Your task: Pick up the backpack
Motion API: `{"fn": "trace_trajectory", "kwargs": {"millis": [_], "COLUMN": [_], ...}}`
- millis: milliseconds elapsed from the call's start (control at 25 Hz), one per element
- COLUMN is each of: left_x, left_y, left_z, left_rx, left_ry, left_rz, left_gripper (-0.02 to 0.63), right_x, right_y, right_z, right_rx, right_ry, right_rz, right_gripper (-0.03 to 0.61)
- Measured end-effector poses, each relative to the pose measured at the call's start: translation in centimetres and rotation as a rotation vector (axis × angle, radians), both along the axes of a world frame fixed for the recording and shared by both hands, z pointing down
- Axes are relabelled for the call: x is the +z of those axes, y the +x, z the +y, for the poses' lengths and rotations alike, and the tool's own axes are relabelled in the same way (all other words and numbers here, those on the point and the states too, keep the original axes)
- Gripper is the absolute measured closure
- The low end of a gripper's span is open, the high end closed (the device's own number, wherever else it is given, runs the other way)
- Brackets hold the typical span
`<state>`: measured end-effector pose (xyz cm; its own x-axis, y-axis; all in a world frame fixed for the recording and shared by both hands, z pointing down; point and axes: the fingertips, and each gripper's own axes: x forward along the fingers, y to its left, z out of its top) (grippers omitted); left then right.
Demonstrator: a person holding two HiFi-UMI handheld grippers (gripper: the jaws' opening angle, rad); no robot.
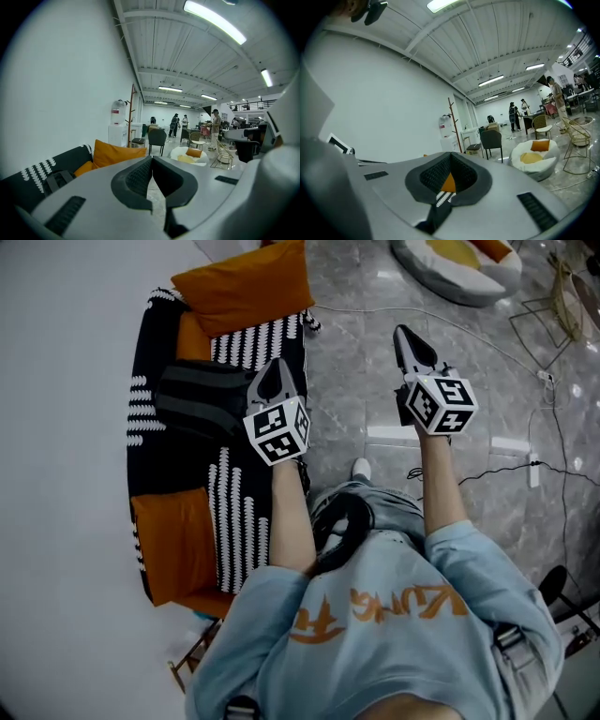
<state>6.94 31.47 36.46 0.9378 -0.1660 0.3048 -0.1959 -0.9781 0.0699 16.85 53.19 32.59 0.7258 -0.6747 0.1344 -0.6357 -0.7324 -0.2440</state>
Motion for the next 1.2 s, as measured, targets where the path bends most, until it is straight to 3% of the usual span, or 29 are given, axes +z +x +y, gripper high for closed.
{"fn": "trace_trajectory", "kwargs": {"millis": [320, 560, 800, 1040, 1200], "left_x": [-0.6, -0.1, -0.7, 2.5, 4.8], "left_y": [2.8, 5.6, 9.6, 12.1, 13.5], "left_z": [-0.1, -2.5, -2.5, -6.7, -11.0], "left_rx": [0.006, 0.003, 0.067, 0.037, -0.027], "left_ry": [0.039, 0.029, 0.016, -0.031, -0.079], "left_rz": [-0.013, -0.01, 0.018, -0.05, -0.077], "left_gripper": [0.594, 0.594, 0.594, 0.594, 0.594], "right_x": [0.2, 0.3, -1.0, 2.0, 3.7], "right_y": [3.4, 5.4, 8.7, 11.8, 14.1], "right_z": [0.3, -2.4, -2.7, -6.9, -12.7], "right_rx": [0.014, -0.004, 0.04, 0.024, -0.055], "right_ry": [0.04, 0.02, 0.023, -0.004, -0.044], "right_rz": [-0.014, -0.004, 0.019, -0.041, -0.067], "right_gripper": [0.581, 0.581, 0.581, 0.581, 0.581]}}
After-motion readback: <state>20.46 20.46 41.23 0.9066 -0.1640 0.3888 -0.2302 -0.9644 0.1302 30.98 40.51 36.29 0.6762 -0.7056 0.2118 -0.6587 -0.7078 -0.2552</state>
